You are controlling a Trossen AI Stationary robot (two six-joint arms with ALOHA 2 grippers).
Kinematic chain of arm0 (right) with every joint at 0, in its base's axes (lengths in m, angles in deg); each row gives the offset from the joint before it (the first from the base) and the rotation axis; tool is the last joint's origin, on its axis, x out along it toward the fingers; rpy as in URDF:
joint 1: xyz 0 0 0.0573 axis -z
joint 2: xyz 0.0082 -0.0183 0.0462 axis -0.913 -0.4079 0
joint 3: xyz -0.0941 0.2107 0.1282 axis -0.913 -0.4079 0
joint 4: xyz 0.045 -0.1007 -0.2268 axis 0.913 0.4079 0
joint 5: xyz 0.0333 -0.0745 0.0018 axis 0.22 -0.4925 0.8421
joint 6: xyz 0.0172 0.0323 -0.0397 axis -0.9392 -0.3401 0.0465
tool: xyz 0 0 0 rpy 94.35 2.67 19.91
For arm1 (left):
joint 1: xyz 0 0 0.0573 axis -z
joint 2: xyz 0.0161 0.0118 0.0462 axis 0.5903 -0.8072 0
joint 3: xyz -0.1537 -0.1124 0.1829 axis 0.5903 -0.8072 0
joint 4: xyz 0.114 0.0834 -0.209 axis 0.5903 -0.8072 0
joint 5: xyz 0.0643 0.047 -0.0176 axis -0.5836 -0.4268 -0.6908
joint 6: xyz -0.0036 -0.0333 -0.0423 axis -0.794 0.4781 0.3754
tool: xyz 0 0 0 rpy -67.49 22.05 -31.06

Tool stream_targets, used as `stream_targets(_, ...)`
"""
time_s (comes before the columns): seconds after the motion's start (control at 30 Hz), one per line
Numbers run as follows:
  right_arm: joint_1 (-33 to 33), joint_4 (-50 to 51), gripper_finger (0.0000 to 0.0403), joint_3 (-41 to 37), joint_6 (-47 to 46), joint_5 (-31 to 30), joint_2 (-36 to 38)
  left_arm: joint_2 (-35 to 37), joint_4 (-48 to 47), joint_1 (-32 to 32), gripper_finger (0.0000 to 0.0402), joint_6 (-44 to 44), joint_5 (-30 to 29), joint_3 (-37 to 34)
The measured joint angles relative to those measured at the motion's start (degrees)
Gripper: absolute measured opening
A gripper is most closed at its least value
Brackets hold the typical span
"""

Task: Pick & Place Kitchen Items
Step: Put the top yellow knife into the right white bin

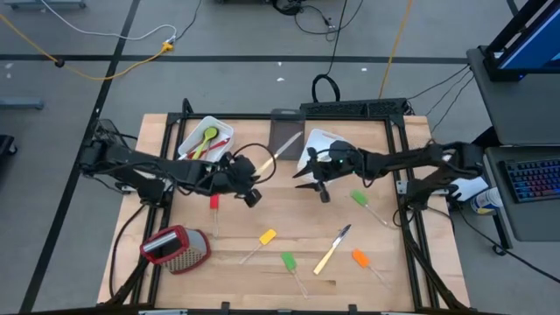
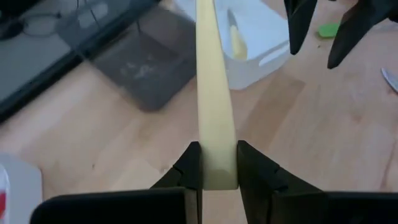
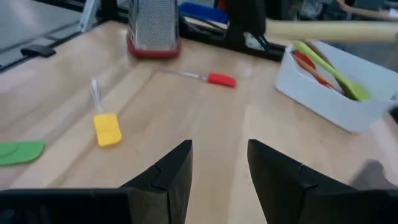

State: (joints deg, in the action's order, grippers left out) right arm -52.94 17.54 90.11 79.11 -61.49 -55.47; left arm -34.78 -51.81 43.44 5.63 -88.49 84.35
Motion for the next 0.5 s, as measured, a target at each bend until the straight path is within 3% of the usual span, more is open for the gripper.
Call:
stream_targets(0.27,-1.73,16.30,0.0146,-0.87,-0.47,-5.70,10.13,-2.86,-0.45,-3.40,0.0056,-12.81,0.23,9.85)
stream_targets(0.5,-4.81,15.52,0.0146,-8.75,-4.57,-8.74,19.93,-9.89,-4.16,-7.34,0.0056,-22.70,2.60,19.80)
